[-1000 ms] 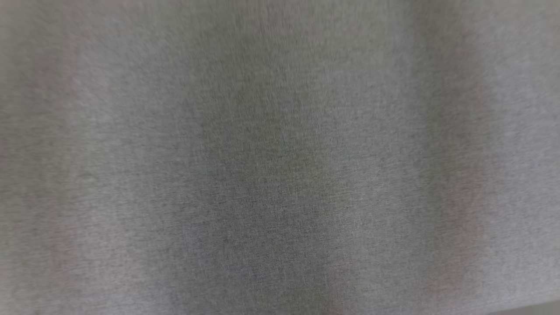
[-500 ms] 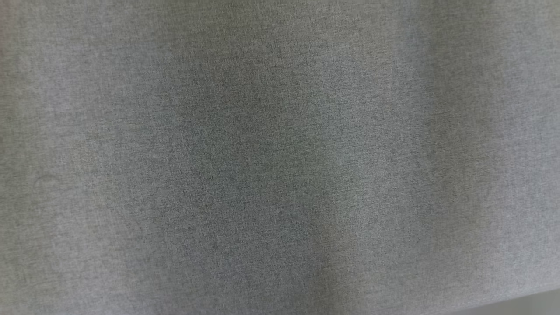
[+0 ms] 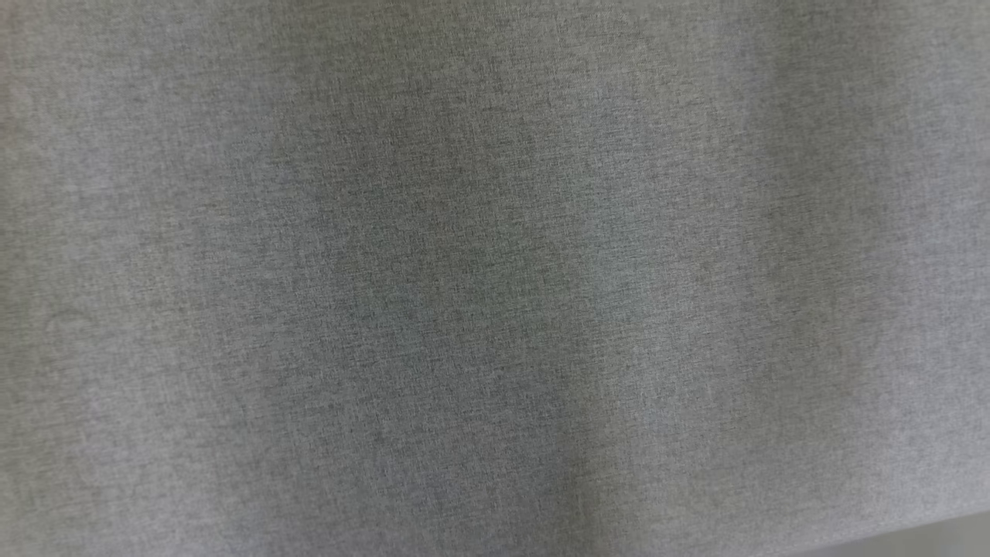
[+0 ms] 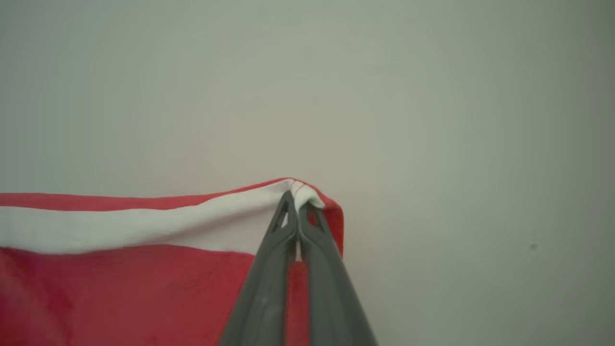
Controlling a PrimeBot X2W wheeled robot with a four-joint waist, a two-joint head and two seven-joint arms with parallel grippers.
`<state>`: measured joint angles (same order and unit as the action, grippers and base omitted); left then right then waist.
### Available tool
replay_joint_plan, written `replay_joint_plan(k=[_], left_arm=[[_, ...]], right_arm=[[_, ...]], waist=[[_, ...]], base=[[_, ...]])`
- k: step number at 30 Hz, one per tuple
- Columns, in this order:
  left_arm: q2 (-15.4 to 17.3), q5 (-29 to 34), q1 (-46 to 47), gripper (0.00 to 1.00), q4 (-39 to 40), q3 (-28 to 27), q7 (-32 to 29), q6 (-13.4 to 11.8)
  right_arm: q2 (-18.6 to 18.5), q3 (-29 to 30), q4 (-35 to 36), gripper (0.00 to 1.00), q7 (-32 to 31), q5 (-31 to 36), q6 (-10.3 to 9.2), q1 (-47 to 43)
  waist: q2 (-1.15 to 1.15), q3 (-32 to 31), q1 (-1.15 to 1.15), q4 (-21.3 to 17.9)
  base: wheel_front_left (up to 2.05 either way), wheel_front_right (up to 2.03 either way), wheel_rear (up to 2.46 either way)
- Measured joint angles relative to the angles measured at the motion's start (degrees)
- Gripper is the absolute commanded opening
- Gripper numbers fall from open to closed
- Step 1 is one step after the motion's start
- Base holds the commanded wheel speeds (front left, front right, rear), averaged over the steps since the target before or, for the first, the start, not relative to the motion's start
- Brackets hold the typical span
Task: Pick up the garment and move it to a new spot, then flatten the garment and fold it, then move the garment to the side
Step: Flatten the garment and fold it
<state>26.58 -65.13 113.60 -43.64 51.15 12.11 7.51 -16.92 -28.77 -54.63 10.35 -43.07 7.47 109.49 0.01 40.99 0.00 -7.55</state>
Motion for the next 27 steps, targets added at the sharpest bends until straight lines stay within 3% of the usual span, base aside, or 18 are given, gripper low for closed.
replay_joint_plan(k=[7, 11, 14, 22, 27], left_arm=[[5.63, -3.3, -14.56, 0.0, 10.49, 1.09, 2.74, 0.0], [9.62, -1.03, -26.79, 0.0, 20.64, -5.36, 2.96, 0.01], [10.18, 1.79, -39.52, 0.0, 28.36, -11.27, 3.01, -0.58], [7.78, 11.15, -73.44, 0.0, 47.2, -22.69, 3.0, -6.06], [3.85, 16.52, -88.31, 0.0, 52.45, -27.16, 3.01, -6.39]], right_arm=[[-2.05, -9.01, 11.09, 0.0, 2.57, -6.31, 0.0, -14.5], [-6.8, -12.71, 20.38, 0.0, 3.49, -10.06, 0.0, -24.79], [-10.66, -13.73, 27.06, 0.0, 4.03, -11.9, 0.0, -34.14], [-16.59, -9.78, 41.46, 0.0, 4.61, -13.25, 0.0, -58.17], [-17.66, -6.41, 45.98, 0.0, 4.64, -12.27, 0.0, -72.19]], waist=[[-0.01, -2.55, 0.01, -0.11], [-0.02, -5.26, -0.01, -0.46], [-0.01, -7.44, -0.01, -0.61], [-0.02, -13.44, -0.02, -0.98], [-0.02, -17.16, -0.02, -1.04]], base=[[0.0, 0.0, 0.0], [0.0, 0.0, 0.0], [0.0, 0.0, 0.0], [0.0, 0.0, 0.0], [0.0, 0.0, 0.0]])
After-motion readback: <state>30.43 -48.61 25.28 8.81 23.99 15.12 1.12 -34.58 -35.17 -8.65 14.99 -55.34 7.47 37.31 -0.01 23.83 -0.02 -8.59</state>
